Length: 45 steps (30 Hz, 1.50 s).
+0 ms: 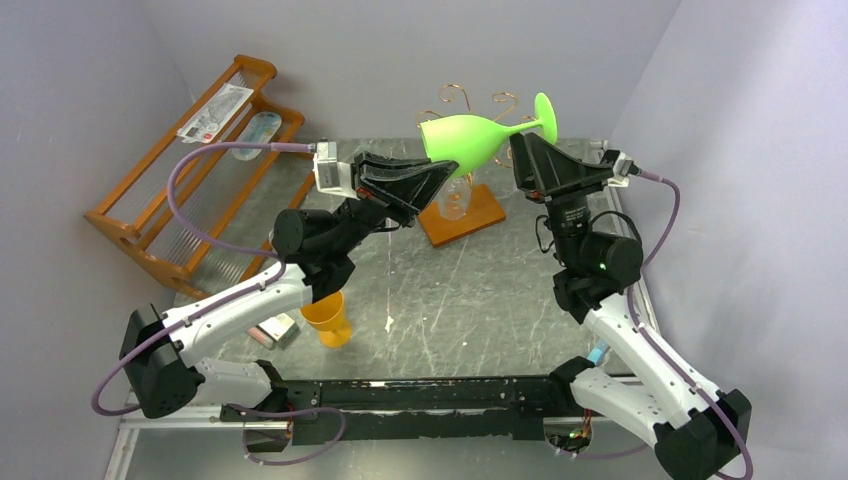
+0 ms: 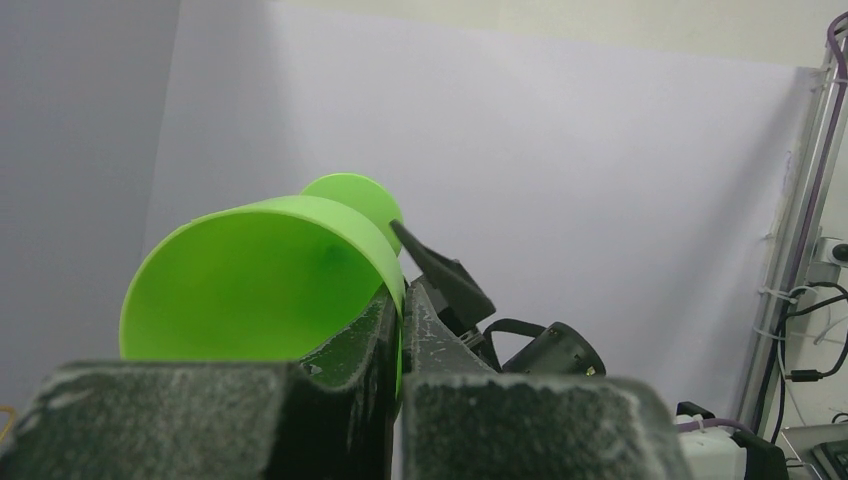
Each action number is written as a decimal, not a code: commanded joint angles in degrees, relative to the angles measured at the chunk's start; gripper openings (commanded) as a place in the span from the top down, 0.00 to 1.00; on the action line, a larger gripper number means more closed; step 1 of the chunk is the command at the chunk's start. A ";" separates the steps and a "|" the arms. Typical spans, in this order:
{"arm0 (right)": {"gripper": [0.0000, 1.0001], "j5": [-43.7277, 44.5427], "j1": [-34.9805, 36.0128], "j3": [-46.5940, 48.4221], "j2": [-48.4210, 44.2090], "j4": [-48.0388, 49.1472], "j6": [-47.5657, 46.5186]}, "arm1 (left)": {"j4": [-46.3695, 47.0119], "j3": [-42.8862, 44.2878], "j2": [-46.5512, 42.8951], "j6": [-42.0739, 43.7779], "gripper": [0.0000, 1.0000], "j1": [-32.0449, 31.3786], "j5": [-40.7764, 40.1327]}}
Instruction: Place the wine glass upside down on the wine glass rack
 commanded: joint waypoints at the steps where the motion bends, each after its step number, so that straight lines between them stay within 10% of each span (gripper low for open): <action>1: 0.41 -2.32 -0.02 1.62 1.27 7.69 -0.52 | 9.66 0.04 0.58 0.86 0.95 -0.70 -1.88; 9: 0.42 -1.61 0.03 1.66 2.68 9.30 -0.49 | 10.92 -1.27 0.76 -1.62 0.95 -0.91 -0.19; 23: 0.85 -2.20 0.03 3.04 5.36 11.28 -2.86 | 10.31 -3.59 0.58 -4.91 0.95 -1.10 1.65; 26: 1.00 -0.30 0.03 1.09 3.78 11.75 -4.05 | 6.90 -4.28 -0.24 -6.74 0.87 -1.44 5.14; 36: 1.00 -1.52 -0.03 -3.13 -2.81 2.87 -12.63 | -12.48 -11.29 -12.72 -1.73 0.31 -1.65 -0.16; 45: 1.00 -14.32 -0.06 -7.26 -9.92 -8.62 -29.57 | -41.27 -15.31 -28.97 8.81 0.10 -1.65 -6.31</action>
